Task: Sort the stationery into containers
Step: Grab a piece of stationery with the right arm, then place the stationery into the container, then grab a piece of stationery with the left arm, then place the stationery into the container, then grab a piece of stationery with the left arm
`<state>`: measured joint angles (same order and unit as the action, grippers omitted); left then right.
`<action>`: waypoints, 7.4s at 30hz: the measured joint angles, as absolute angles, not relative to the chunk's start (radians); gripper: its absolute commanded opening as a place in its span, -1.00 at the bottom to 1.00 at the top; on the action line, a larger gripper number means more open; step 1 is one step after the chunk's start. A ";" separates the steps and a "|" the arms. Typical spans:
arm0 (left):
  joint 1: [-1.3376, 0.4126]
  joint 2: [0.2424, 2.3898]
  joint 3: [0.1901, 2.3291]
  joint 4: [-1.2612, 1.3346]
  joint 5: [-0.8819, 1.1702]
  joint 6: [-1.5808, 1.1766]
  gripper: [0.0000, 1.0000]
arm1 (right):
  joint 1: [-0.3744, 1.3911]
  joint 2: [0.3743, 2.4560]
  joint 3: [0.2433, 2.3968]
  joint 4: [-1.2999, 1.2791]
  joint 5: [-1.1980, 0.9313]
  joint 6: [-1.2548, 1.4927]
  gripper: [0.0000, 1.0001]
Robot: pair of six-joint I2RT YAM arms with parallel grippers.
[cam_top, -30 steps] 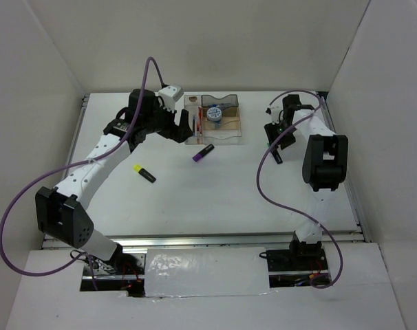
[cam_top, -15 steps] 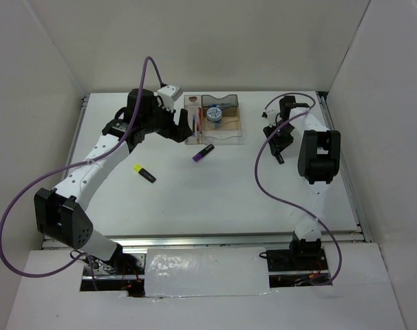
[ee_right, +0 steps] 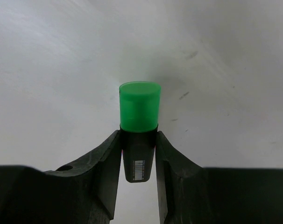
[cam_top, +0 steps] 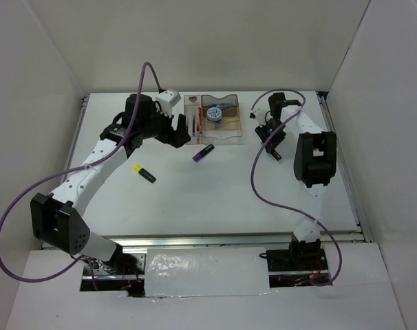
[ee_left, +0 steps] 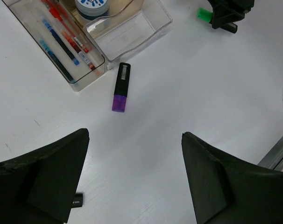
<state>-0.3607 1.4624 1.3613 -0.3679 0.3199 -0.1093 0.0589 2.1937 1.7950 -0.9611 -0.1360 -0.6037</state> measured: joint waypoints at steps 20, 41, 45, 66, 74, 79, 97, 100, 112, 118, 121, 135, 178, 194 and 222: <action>-0.254 1.407 1.295 -0.356 0.409 -0.141 0.85 | 0.486 2.109 2.064 -0.934 0.083 -1.002 -0.70; -0.211 1.391 1.191 -0.310 0.433 -0.163 0.91 | 0.506 2.288 2.121 -0.838 0.152 -1.137 -0.07; -0.209 1.390 1.187 -0.306 0.432 -0.164 0.92 | 0.508 2.306 2.123 -0.828 0.160 -1.142 0.17; -0.403 1.382 0.933 -0.097 0.269 -0.127 0.58 | 0.451 1.969 2.040 -0.846 -0.069 -0.746 0.26; -0.453 1.595 0.939 0.065 0.231 -0.077 0.43 | 0.269 1.637 1.827 -0.831 -0.246 -0.468 0.28; -0.475 1.705 0.972 0.121 0.210 -0.063 0.41 | 0.262 1.582 1.678 -0.839 -0.293 -0.412 0.28; -0.500 1.950 1.208 0.158 0.126 -0.052 0.38 | 0.244 1.538 1.660 -0.844 -0.338 -0.375 0.30; -0.500 1.979 1.247 0.147 0.115 -0.052 0.37 | 0.244 1.536 1.660 -0.843 -0.338 -0.374 0.31; -0.500 2.043 1.298 0.064 0.104 -0.054 0.17 | 0.241 1.532 1.660 -0.838 -0.345 -0.371 0.31; -0.499 2.042 1.295 0.060 0.120 -0.056 -0.09 | 0.239 1.532 1.660 -0.838 -0.353 -0.371 0.31; -0.499 2.036 1.286 0.059 0.128 -0.052 -0.25 | 0.239 1.532 1.660 -0.838 -0.355 -0.371 0.31; -0.563 1.824 1.251 -0.192 0.296 0.324 -0.52 | 0.238 1.492 1.637 -0.827 -0.356 -0.371 0.32; -0.474 2.244 1.932 -0.322 0.365 0.884 -0.17 | 0.213 1.480 1.482 -0.740 -0.357 -0.372 0.32; -0.459 2.240 1.954 -0.301 0.430 0.754 0.41 | 0.194 1.473 1.480 -0.732 -0.360 -0.375 0.32; 0.033 1.979 1.556 -1.219 0.563 1.680 0.56 | 0.229 1.406 1.464 -0.733 -0.351 -0.372 0.34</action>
